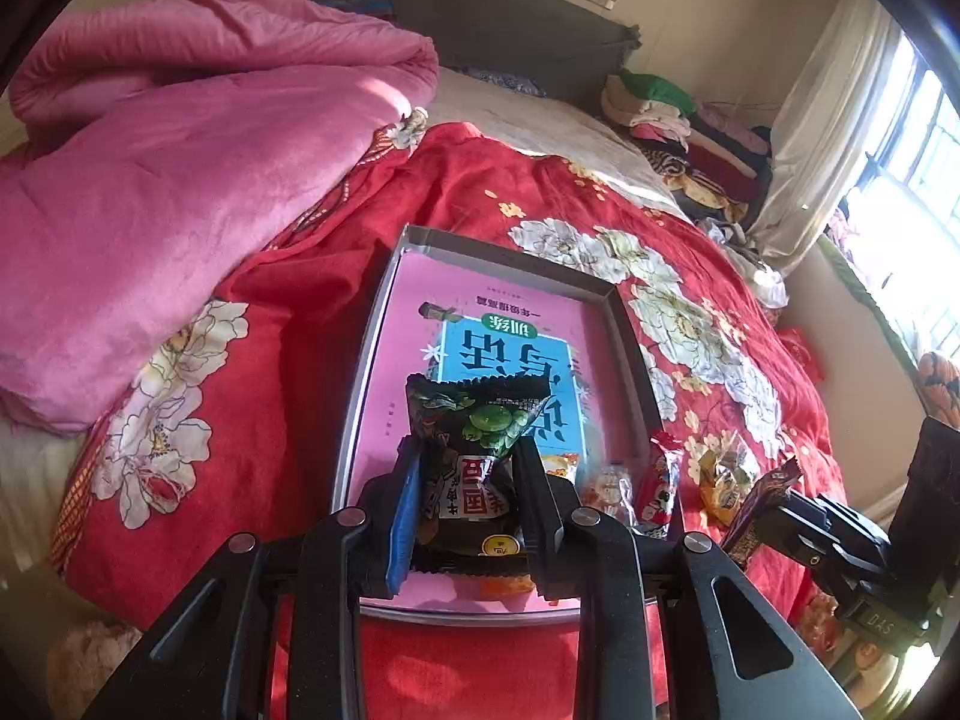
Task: Organize snacks
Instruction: 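Carry the seaweed packet and Snickers bar over the grey tray with both grippers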
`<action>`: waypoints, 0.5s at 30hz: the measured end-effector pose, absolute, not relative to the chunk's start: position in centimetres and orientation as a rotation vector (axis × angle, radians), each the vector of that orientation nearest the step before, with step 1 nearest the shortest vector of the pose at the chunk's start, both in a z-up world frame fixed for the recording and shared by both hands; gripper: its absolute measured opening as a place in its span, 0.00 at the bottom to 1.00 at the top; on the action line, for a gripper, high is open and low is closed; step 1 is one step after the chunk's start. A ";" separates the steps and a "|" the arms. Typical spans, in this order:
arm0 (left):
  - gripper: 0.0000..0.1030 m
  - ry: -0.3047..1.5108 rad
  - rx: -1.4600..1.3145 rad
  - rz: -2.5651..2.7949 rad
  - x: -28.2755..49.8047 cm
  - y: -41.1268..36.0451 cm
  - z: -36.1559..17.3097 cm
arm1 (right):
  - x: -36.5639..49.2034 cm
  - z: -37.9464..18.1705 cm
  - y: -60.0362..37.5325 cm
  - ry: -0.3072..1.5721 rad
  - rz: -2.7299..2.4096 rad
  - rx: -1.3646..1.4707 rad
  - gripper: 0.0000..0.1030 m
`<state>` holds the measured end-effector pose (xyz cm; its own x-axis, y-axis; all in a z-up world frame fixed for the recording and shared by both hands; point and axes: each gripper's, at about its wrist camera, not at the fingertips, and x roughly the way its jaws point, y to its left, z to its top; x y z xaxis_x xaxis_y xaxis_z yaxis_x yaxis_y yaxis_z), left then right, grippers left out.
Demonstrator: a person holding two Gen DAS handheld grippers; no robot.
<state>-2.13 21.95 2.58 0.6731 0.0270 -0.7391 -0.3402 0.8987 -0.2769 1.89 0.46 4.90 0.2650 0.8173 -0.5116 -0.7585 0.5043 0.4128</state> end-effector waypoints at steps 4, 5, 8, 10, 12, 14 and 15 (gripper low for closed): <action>0.29 0.820 -0.400 0.233 -2.1 22.4 2.0 | 2.0 4.9 1.0 0.752 1.068 0.090 0.28; 0.29 0.825 -0.396 0.238 -2.1 22.5 1.8 | 2.0 4.9 1.2 0.753 1.068 0.089 0.28; 0.29 0.844 -0.395 0.250 -2.1 22.9 1.0 | 2.0 4.9 1.7 0.756 1.068 0.086 0.28; 0.29 0.857 -0.395 0.261 -2.1 23.1 0.4 | 1.9 4.9 2.0 0.757 1.070 0.083 0.28; 0.29 0.867 -0.385 0.271 -2.1 23.1 0.0 | 1.8 4.8 2.3 0.758 1.072 0.077 0.28; 0.29 0.873 -0.368 0.280 -2.0 23.0 -0.4 | 1.8 4.8 2.6 0.760 1.074 0.073 0.28; 0.29 0.876 -0.361 0.282 -2.0 22.9 -0.5 | 1.8 4.7 2.7 0.761 1.075 0.071 0.28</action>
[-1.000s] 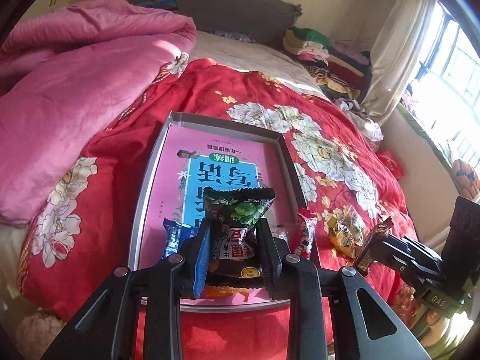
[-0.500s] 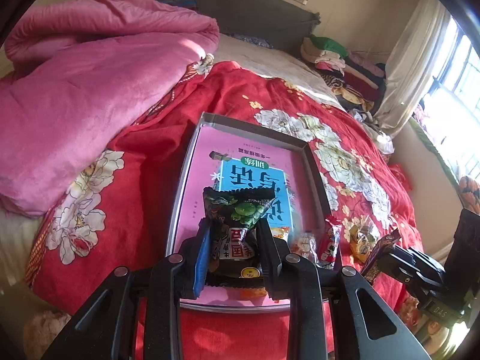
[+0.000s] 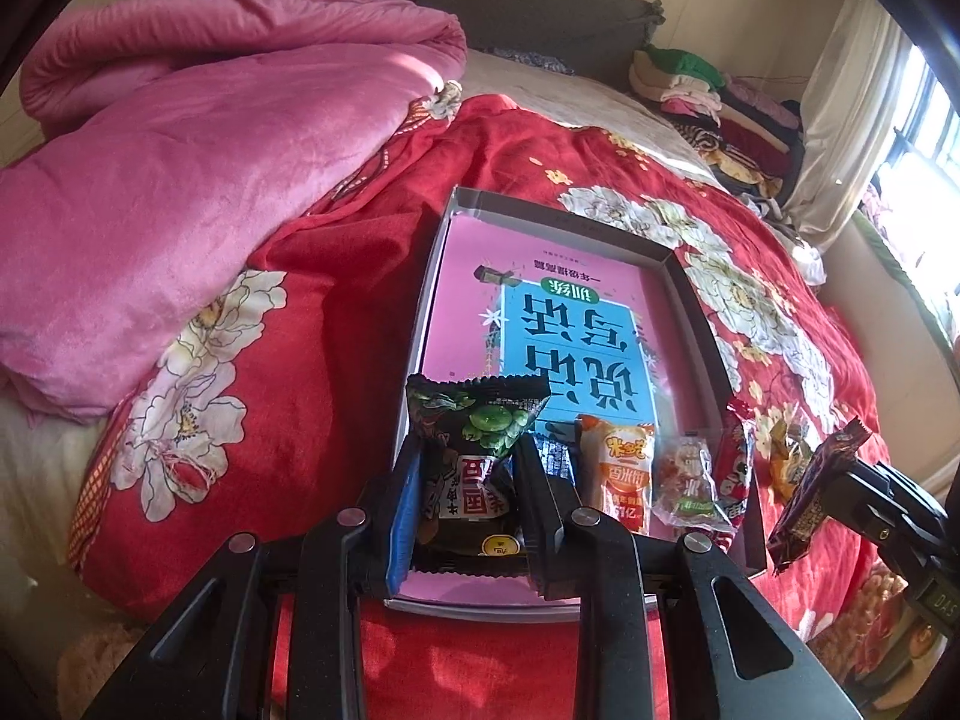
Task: Organize snacks
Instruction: 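Carry the seaweed packet and Snickers bar over the grey tray with both grippers, then lower both held snacks toward the tray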
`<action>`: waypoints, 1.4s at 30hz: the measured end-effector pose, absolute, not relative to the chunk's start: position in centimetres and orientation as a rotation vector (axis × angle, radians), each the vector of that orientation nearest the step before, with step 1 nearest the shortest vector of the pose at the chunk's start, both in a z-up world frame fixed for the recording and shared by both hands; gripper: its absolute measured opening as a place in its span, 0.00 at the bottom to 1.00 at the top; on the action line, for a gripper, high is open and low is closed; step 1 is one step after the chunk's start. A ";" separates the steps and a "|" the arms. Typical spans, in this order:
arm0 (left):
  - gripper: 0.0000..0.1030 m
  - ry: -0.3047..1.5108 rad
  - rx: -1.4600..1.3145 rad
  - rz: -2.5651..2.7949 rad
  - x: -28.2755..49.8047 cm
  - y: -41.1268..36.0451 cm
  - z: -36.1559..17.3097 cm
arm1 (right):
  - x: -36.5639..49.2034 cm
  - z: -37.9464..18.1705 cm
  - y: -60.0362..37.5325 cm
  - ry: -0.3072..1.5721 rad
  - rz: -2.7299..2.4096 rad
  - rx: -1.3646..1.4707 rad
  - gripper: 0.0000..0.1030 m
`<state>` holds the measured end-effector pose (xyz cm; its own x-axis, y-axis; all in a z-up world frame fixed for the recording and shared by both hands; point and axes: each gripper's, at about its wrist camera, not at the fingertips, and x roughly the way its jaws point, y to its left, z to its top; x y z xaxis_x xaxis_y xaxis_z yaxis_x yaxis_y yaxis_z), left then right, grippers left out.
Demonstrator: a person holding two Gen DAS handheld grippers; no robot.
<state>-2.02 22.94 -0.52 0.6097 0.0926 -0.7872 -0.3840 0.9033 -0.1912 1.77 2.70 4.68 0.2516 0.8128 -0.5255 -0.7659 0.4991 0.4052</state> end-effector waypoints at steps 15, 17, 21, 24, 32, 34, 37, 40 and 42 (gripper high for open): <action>0.29 0.900 -0.303 0.167 -0.6 19.4 -3.0 | 2.2 3.3 3.7 0.790 1.054 0.056 0.28; 0.30 0.900 -0.292 0.161 -0.4 19.2 -3.1 | 2.1 3.1 4.0 0.792 1.056 0.044 0.28; 0.30 0.898 -0.273 0.161 -0.3 18.8 -3.2 | 1.9 2.7 4.4 0.792 1.059 0.015 0.28; 0.30 0.895 -0.266 0.149 -0.2 18.5 -3.2 | 1.7 2.6 4.8 0.791 1.058 -0.010 0.28; 0.30 0.890 -0.253 0.121 0.0 18.1 -3.3 | 1.5 1.9 5.2 0.800 1.054 -0.046 0.28; 0.30 0.891 -0.251 0.122 0.0 18.1 -3.3 | 1.6 1.7 5.3 0.812 1.057 -0.044 0.28; 0.30 0.890 -0.253 0.122 0.0 18.1 -3.3 | 1.7 1.3 5.4 0.827 1.061 -0.040 0.28; 0.30 0.891 -0.252 0.122 0.0 18.0 -3.3 | 1.7 1.0 5.5 0.839 1.060 -0.045 0.29; 0.30 0.891 -0.253 0.122 0.0 18.0 -3.3 | 1.8 0.8 5.6 0.848 1.063 -0.046 0.29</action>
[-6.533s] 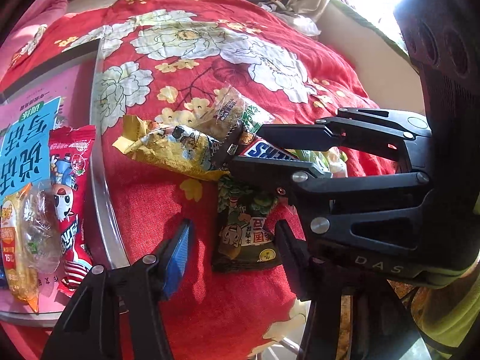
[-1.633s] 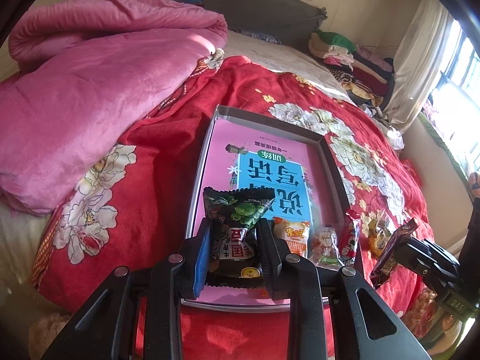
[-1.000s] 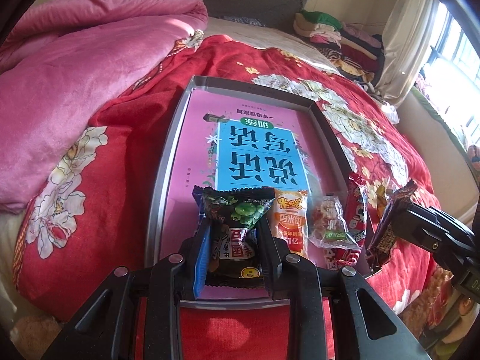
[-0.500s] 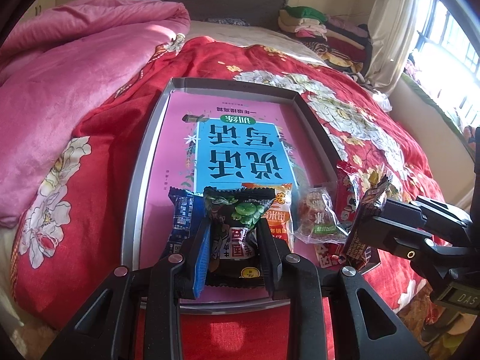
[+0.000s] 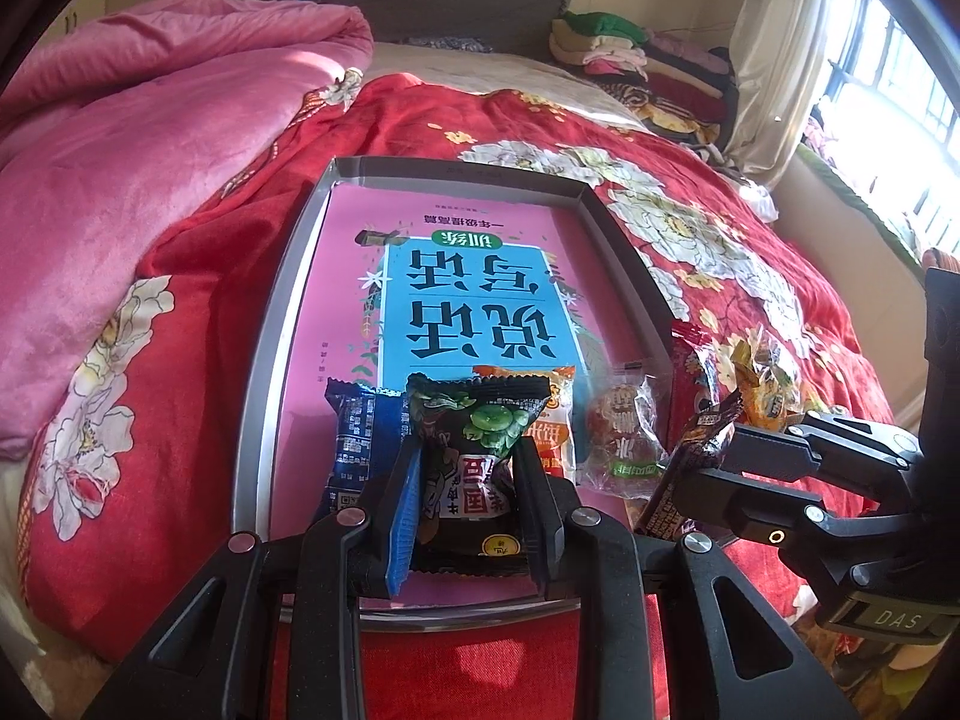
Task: Organize snacks
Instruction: 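Lower both held snacks toward the tray, then open both grippers to release the seaweed packet and Snickers bar in the tray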
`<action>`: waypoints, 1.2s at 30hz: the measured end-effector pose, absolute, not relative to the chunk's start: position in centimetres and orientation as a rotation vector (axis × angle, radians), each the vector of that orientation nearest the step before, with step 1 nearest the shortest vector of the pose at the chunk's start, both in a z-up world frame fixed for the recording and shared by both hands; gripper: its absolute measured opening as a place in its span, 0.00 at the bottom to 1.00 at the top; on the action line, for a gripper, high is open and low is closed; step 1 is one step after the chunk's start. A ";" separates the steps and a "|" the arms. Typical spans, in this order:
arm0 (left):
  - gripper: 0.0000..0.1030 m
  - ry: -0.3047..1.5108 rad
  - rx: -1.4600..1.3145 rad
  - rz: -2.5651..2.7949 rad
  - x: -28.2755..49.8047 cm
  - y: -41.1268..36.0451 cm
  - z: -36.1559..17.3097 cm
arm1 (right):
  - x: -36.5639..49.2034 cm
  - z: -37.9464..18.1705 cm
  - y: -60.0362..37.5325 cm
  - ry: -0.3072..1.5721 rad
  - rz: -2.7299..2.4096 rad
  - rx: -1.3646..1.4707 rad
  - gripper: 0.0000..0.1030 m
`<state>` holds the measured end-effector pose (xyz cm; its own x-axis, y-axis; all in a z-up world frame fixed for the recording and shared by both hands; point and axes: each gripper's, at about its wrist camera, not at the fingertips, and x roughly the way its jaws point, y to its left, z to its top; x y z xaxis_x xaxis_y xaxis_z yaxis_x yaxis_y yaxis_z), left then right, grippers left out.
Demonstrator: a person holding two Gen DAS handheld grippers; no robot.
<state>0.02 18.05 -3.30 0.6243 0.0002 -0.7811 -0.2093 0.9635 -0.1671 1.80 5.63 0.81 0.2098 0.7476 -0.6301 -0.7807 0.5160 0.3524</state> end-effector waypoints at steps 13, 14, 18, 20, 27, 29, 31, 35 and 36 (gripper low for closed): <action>0.30 0.888 -0.256 0.122 0.0 18.1 -3.3 | 1.8 0.6 5.5 0.861 1.066 -0.033 0.31; 0.30 0.888 -0.256 0.121 0.0 18.1 -3.3 | 1.8 0.7 5.4 0.859 1.063 -0.033 0.32; 0.30 0.888 -0.256 0.121 0.0 18.1 -3.3 | 1.8 0.9 4.7 0.859 1.049 -0.021 0.37; 0.30 0.889 -0.256 0.121 0.0 18.1 -3.3 | 2.0 0.9 4.3 0.862 1.036 -0.019 0.38; 0.30 0.890 -0.257 0.121 0.0 18.1 -3.3 | 2.7 0.3 3.3 0.889 0.969 -0.013 0.46; 0.30 0.889 -0.257 0.119 0.0 18.1 -3.3 | 2.8 0.0 3.4 0.902 0.966 -0.020 0.46; 0.31 0.891 -0.257 0.120 0.1 18.0 -3.3 | 2.8 -0.3 3.7 0.914 0.966 -0.028 0.47; 0.38 0.892 -0.258 0.123 0.1 18.0 -3.3 | 2.7 -0.6 4.4 0.918 0.973 -0.047 0.48; 0.39 0.892 -0.260 0.123 0.1 18.0 -3.3 | 2.6 -0.6 4.5 0.919 0.980 -0.050 0.48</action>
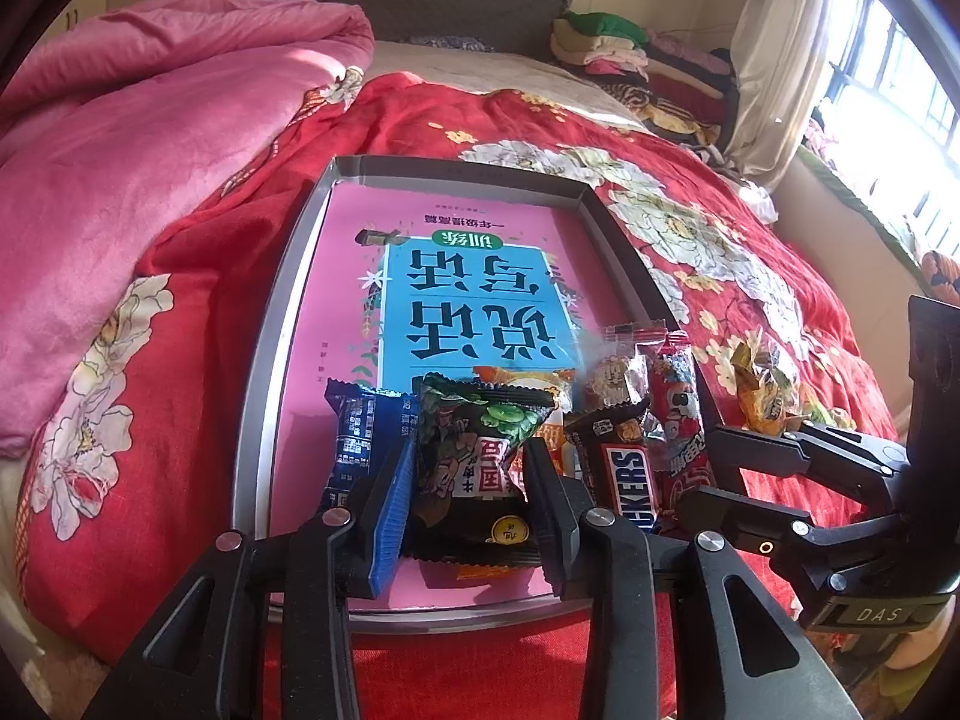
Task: Organize snacks
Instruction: 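Open both grippers to release the seaweed packet and Snickers bar in the tray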
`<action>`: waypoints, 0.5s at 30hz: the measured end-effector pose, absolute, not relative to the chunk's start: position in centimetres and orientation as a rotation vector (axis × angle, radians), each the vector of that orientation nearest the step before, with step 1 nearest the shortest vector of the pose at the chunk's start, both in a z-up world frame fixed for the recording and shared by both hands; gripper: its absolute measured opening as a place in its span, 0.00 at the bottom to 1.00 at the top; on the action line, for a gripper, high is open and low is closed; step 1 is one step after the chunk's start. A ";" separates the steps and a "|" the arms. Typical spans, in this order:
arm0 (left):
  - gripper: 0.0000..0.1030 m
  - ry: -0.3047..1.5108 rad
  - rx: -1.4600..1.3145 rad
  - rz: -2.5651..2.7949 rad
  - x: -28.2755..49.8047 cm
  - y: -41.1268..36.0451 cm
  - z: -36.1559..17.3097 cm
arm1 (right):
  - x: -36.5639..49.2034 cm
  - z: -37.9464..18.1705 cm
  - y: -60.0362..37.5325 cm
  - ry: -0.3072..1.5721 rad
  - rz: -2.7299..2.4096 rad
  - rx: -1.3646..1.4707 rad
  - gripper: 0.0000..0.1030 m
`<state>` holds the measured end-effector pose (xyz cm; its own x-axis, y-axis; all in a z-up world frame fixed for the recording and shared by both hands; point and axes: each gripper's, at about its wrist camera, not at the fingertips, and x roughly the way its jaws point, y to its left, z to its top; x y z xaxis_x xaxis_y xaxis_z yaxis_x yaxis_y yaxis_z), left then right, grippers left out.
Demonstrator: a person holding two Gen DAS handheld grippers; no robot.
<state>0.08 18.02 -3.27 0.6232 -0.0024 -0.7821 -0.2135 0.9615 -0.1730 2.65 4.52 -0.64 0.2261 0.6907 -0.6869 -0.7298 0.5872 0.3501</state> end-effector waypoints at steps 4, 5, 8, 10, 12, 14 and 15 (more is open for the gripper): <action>0.41 0.891 -0.272 0.126 0.1 18.2 -3.3 | 2.4 -0.7 4.8 0.918 0.993 -0.056 0.49; 0.42 0.890 -0.274 0.127 0.0 18.2 -3.3 | 2.3 -0.6 4.8 0.917 0.994 -0.057 0.49; 0.47 0.886 -0.274 0.131 0.0 18.3 -3.2 | 2.3 -0.6 4.8 0.916 1.001 -0.052 0.49; 0.48 0.880 -0.274 0.129 -0.1 18.3 -3.1 | 2.2 -0.5 4.8 0.911 1.003 -0.052 0.49; 0.49 0.876 -0.267 0.132 -0.1 18.2 -3.0 | 2.1 -0.3 4.8 0.906 1.010 -0.050 0.49; 0.52 0.872 -0.260 0.136 -0.1 18.2 -2.8 | 2.1 -0.3 4.8 0.903 1.014 -0.052 0.49; 0.54 0.869 -0.257 0.138 -0.1 18.1 -2.8 | 2.1 -0.2 4.8 0.902 1.013 -0.052 0.49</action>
